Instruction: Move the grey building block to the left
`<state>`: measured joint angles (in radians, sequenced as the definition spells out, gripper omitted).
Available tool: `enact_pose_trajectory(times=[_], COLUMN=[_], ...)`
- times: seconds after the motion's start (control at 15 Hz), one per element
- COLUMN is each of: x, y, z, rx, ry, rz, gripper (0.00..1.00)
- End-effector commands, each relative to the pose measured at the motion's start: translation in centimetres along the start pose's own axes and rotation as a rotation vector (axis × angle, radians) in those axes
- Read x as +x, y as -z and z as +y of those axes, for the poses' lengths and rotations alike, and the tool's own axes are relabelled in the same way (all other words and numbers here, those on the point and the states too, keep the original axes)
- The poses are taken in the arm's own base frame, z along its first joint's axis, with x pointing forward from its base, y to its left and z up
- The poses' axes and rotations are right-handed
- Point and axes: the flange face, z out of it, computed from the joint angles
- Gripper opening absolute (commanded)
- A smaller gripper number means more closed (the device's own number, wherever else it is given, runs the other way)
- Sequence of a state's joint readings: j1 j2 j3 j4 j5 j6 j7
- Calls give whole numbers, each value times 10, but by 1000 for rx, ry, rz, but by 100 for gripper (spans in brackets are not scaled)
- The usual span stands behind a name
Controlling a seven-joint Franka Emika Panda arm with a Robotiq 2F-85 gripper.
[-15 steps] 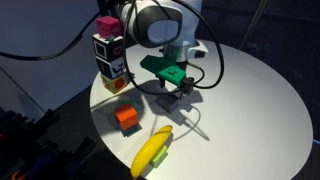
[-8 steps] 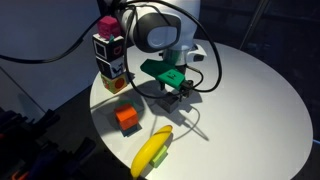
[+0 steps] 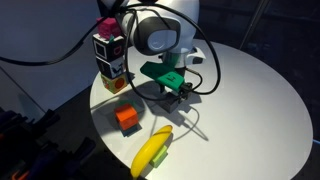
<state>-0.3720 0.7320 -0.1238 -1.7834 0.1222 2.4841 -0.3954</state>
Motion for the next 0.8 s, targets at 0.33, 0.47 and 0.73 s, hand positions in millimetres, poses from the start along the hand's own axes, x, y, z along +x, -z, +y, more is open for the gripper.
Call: enact_pose_trajectory(times=[0.33,0.47,0.73], x=[6,5,4], y=[2,5,11], z=[4,4,3], rx=[-18,-19,-24], ry=[-10,-11,-9], rz=[4,4,6], gripper=[33,32,31])
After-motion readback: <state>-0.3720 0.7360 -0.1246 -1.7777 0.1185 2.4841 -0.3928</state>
